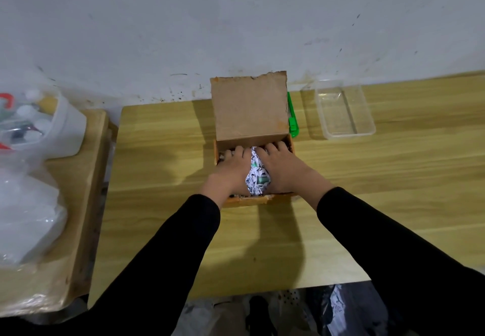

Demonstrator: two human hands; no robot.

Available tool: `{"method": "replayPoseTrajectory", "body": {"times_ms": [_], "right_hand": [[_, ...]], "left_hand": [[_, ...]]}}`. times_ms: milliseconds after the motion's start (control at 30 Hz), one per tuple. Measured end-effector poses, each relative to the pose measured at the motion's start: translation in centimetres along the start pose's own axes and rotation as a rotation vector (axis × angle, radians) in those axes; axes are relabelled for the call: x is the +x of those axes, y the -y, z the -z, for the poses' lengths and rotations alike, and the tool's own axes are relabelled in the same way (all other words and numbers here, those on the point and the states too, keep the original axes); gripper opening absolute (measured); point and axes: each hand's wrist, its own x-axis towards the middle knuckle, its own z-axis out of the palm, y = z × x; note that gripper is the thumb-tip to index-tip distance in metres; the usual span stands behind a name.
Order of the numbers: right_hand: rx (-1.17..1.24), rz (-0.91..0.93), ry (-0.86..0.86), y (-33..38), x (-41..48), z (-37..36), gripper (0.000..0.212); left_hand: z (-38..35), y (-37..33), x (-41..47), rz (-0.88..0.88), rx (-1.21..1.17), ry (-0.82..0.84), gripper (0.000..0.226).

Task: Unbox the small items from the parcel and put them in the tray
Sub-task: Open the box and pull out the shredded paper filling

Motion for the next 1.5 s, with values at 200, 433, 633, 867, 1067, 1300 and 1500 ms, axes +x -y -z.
{"method": "replayPoseTrajectory", "body": {"times_ms": [200,433,633,867,1067,1300,1500], "right_hand": [[0.004,-0.010,-0.035,0.1,-0.1,-0.8,0.080],[0.020,-0.047,-0.027,0.2,-0.5,-0.2,0.063],[0.040,-0.053,-0.005,0.3,-0.6,0.2,0.060],[0.069,-0.079,-0.021,0.4,-1.0,-0.5,0.064],[0.106,-0.099,-0.056,0.8,-1.2,-0.2,0.067],[0.140,-0.097,-0.088,0.9,-1.6,1.5,0.074],[0.087,-0.094,-0.078,0.9,-2.5,4.7,0.082]], "left_hand": [[0.3,-0.2,-0.5,-0.014,-0.056,-0.004,0.091],[0.5,-0.3,-0.6,-0.003,-0.083,-0.044,0.076],[0.7,-0.5,-0.8,0.014,-0.094,-0.053,0.068],[0.3,-1.1,-1.6,0.023,-0.095,-0.105,0.068],[0.6,-1.3,-2.0,0.022,-0.080,-0.142,0.061],[1.8,-1.4,-2.7,0.046,-0.090,-0.166,0.058],[4.2,-1.6,-4.0,0.016,-0.118,-0.195,0.071]]}}
